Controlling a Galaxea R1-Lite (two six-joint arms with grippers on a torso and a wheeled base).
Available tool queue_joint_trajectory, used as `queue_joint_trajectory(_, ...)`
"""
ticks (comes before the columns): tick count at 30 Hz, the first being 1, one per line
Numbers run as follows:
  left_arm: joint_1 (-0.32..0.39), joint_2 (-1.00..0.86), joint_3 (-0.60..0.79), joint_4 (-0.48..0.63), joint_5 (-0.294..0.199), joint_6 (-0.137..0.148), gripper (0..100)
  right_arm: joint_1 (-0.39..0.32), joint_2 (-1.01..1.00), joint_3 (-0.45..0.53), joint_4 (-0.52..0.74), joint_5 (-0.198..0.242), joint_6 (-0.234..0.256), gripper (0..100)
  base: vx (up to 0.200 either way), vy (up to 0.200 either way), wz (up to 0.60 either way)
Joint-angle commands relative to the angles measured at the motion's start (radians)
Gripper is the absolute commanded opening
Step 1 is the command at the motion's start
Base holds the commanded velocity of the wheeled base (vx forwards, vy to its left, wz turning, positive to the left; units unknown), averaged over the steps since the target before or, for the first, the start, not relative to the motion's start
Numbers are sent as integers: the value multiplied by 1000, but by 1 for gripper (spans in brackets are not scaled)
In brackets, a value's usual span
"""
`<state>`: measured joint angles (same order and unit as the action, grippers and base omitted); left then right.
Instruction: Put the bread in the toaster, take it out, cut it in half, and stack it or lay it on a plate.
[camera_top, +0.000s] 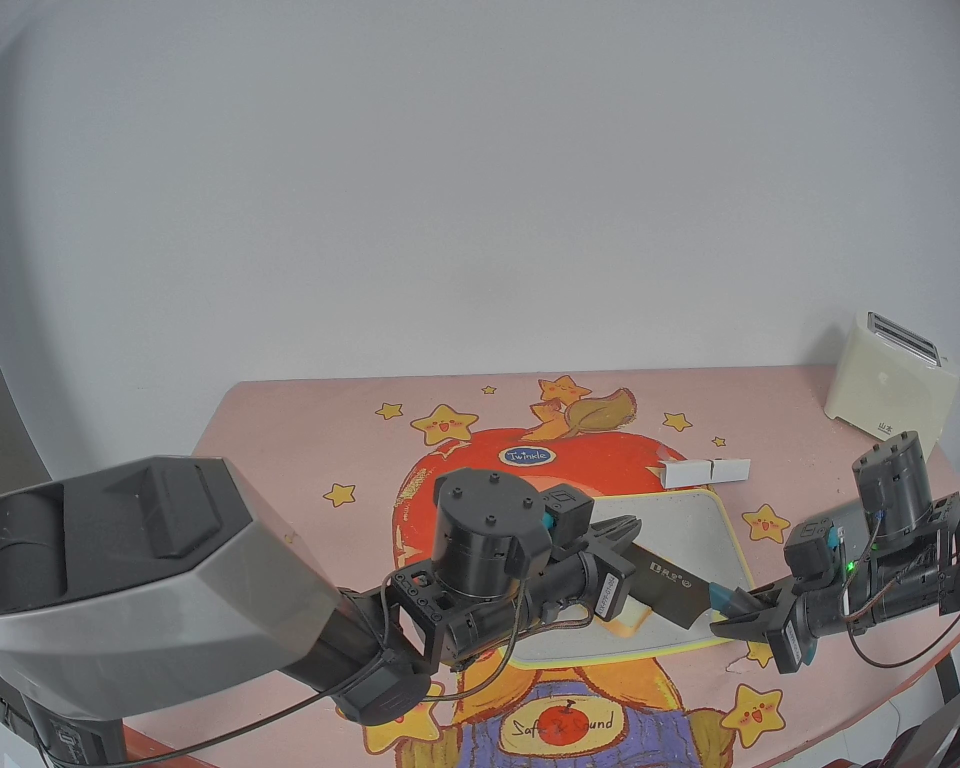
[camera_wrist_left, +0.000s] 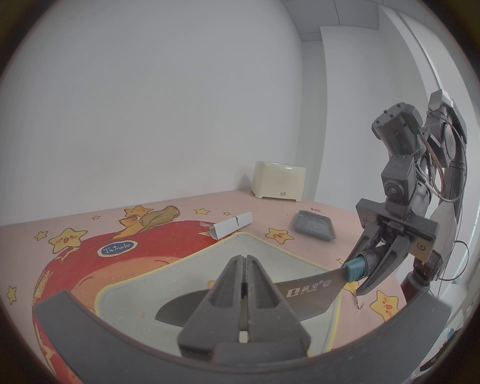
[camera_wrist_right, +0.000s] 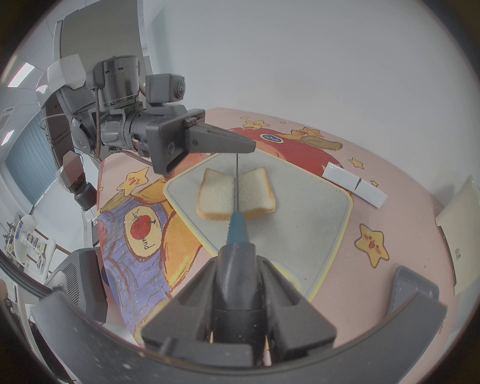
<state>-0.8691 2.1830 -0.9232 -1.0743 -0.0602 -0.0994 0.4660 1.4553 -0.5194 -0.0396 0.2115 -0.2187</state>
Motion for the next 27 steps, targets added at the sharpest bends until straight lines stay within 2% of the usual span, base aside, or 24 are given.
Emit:
queue_joint_trajectory(1, 1, -3, 21, -6, 0, 0, 0, 0, 2, 4, 3, 0, -1, 0, 0, 0, 0)
queue_joint_trajectory(8, 1, -5, 17, -1, 0, 0, 0, 2, 0, -57, 4, 2, 1, 0, 0, 0, 0)
queue_joint_trajectory(16, 4, -15, 3, -1, 0, 0, 0, 2, 5, 28, 3, -3, -4, 0, 0, 0, 0)
queue_joint_trajectory(27, 1, -26, -6, -12, 2, -2, 0, 3, -12, -28, 4, -4, -10, 0, 0, 0, 0)
